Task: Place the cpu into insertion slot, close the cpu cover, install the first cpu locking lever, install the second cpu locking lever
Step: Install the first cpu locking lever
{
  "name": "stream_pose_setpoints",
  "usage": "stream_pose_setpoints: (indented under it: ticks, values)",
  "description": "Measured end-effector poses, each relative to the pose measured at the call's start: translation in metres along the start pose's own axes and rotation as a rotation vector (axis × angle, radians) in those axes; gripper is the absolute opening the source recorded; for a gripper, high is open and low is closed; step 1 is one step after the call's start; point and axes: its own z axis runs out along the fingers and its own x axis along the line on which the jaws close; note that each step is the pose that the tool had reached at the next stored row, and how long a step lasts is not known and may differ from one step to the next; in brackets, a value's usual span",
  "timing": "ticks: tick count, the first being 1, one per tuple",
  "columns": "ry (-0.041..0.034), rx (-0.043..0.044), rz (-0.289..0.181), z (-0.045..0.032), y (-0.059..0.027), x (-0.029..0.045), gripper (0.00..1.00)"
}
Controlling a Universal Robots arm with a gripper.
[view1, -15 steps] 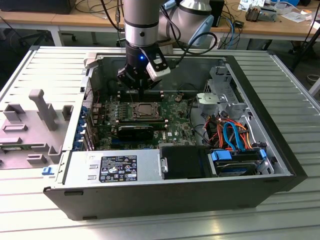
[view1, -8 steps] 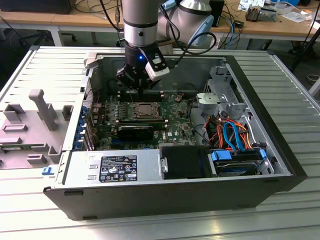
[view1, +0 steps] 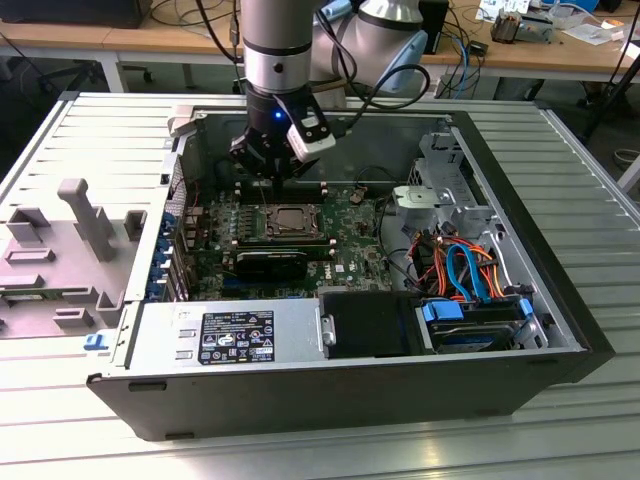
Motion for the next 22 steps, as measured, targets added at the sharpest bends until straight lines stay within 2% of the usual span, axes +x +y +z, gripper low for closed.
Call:
stream_pose_setpoints:
  ticks: [22]
  values:
    - [0.0,0.0,0.0,0.0001,0.0001,0.0059,0.11]
